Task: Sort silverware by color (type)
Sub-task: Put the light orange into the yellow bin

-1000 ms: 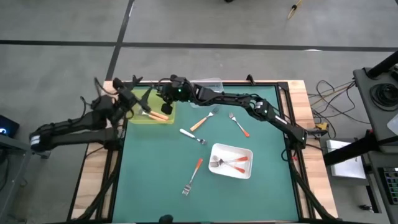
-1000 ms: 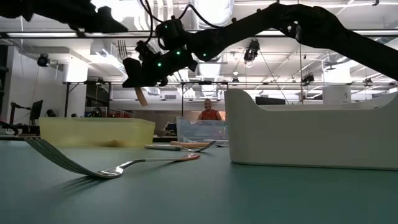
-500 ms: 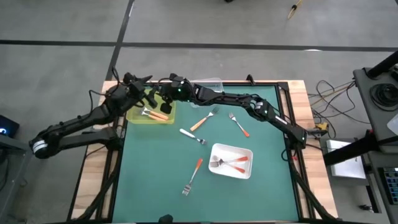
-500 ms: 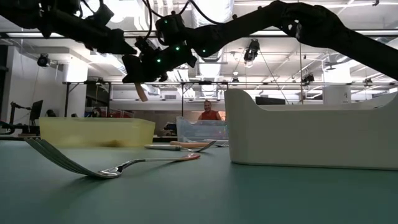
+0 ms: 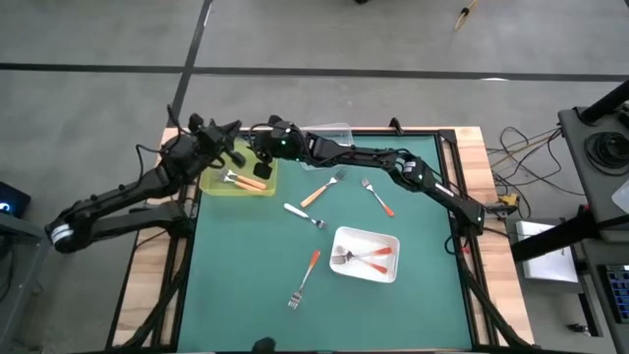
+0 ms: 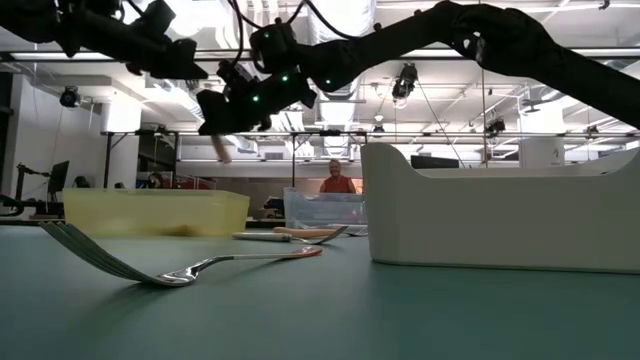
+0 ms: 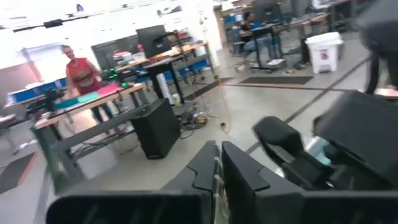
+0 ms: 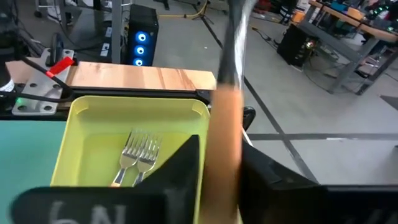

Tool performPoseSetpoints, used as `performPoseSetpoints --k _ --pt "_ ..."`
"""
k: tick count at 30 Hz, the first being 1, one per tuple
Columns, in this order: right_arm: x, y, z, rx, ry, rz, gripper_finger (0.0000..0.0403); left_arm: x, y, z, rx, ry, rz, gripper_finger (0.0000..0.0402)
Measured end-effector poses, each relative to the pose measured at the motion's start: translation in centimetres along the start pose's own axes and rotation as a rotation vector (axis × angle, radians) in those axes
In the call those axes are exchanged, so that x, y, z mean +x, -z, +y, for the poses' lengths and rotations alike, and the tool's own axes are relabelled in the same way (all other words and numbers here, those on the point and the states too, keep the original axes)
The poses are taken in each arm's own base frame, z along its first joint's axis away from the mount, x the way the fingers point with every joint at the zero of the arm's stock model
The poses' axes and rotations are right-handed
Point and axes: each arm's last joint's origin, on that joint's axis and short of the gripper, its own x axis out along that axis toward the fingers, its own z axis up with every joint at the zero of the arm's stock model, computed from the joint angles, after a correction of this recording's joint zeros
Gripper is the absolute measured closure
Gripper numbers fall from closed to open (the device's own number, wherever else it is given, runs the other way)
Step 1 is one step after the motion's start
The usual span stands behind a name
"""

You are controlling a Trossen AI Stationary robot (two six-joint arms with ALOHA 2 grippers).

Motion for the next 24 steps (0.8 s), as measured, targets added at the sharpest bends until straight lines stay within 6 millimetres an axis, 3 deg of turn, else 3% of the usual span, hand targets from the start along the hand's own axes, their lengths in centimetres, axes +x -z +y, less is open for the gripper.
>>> performPoseSetpoints --k 5,10,15,24 --pt "0.0 0.1 -0.1 0.010 0.033 0.020 0.0271 -0.1 -0.4 0.4 -0.054 -0.058 0.030 0.0401" --pt "-0.7 -0.1 -0.2 0.021 0.016 0.098 0.0242 -0.2 -0.5 0.7 -0.074 -0.148 0.123 0.0401" --pt "-2.7 -1.4 -0.6 0.057 -0.003 0.190 0.0236 -0.2 -0.7 0.8 -0.093 -0.161 0.135 0.0401" --pt "-5.3 -0.8 0.7 0.083 -0.075 0.487 0.0240 -0.2 -0.8 0.8 -0.072 -0.135 0.145 0.0402"
